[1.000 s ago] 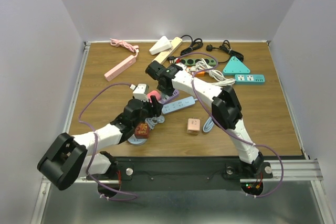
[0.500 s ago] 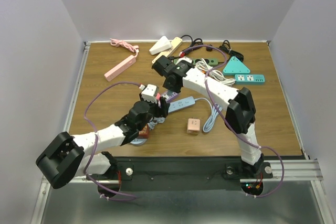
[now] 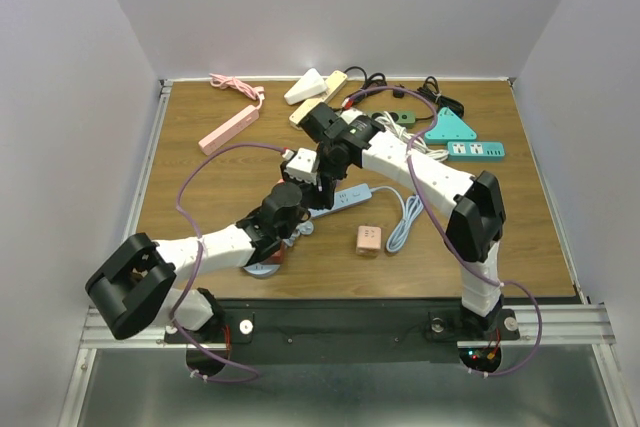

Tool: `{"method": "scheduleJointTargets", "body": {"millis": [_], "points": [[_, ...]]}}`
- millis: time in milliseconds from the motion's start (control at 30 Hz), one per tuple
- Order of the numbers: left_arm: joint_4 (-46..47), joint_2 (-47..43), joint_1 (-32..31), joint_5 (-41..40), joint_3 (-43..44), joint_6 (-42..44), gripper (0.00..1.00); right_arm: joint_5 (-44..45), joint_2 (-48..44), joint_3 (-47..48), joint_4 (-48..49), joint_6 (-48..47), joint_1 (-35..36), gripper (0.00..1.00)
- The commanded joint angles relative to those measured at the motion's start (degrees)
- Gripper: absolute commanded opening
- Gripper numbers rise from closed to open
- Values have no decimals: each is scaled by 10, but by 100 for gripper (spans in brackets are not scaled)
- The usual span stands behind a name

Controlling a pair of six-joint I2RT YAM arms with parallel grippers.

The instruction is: Insert the plug

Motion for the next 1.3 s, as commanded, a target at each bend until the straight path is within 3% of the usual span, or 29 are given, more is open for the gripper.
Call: {"method": "scheduleJointTargets", "body": {"millis": [0, 67, 200, 400, 500, 533, 800, 867, 967, 1100, 1267], "points": [[30, 18, -7, -20, 36, 23, 71, -36, -35, -15, 29, -8, -3, 0], [30, 25, -8, -16, 40, 30, 61, -32, -43, -21, 29, -9, -3, 0], [30, 34, -9, -14, 40, 41, 57, -27, -54, -17, 30, -15, -3, 0], [44, 44, -10, -2, 40, 63, 36, -57, -58, -17, 32, -20, -3, 0], [51, 46, -11, 9, 33, 79, 14, -68, -61, -14, 32, -29, -3, 0], [57, 44, -11, 11, 28, 83, 0, -69, -65, -15, 32, -35, -5, 0], [84, 5, -11, 96, -23, 128, 0, -106, -114, -74, 50, -73, -62, 1], [83, 0, -11, 115, -30, 127, 0, -121, -126, -92, 58, -104, -96, 5], [82, 14, -11, 141, -32, 126, 0, -195, -128, -111, 79, -144, -130, 5], [82, 31, -12, 162, -15, 117, 0, -272, -99, -104, 84, -191, -132, 4], [84, 36, -14, 142, -11, 121, 0, -293, -91, -117, 87, -199, -133, 0]]}}
